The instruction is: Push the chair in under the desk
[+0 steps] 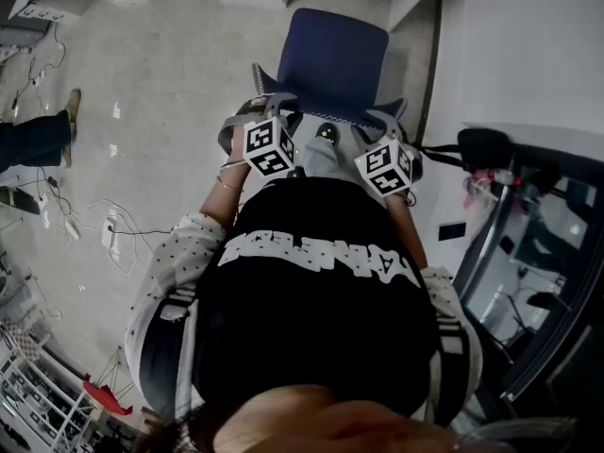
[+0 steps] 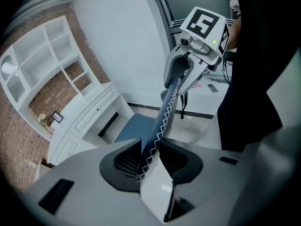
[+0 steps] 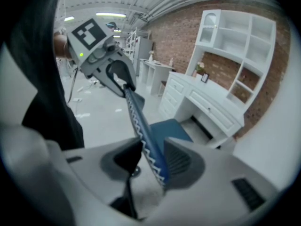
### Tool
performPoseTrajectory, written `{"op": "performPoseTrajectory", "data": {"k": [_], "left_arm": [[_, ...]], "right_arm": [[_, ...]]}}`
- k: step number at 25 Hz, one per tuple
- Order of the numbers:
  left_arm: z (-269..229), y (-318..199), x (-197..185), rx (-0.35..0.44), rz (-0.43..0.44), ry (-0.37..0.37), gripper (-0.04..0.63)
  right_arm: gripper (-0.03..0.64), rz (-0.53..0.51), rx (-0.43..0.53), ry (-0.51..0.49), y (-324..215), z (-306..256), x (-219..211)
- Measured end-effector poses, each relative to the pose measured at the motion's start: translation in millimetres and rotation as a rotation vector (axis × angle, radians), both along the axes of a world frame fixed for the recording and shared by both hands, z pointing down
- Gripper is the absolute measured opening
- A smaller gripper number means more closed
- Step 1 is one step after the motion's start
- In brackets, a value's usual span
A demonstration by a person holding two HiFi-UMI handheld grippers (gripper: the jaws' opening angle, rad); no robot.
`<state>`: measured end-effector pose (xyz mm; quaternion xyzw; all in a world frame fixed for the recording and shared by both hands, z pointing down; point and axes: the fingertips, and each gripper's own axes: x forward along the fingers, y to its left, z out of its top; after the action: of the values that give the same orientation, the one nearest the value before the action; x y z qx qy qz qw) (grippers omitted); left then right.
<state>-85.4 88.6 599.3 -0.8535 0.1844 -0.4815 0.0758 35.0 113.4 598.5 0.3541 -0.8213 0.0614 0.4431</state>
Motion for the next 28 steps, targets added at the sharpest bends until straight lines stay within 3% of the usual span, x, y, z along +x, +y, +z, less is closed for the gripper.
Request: {"op": "performPoseTrajectory", "data": {"k": [28], "left_arm": [[2, -26, 5, -0.023, 0.009, -0.005, 0.147]], "right_arm": [[0.163, -0.019, 0.019, 0.041, -25, 3, 3]]}}
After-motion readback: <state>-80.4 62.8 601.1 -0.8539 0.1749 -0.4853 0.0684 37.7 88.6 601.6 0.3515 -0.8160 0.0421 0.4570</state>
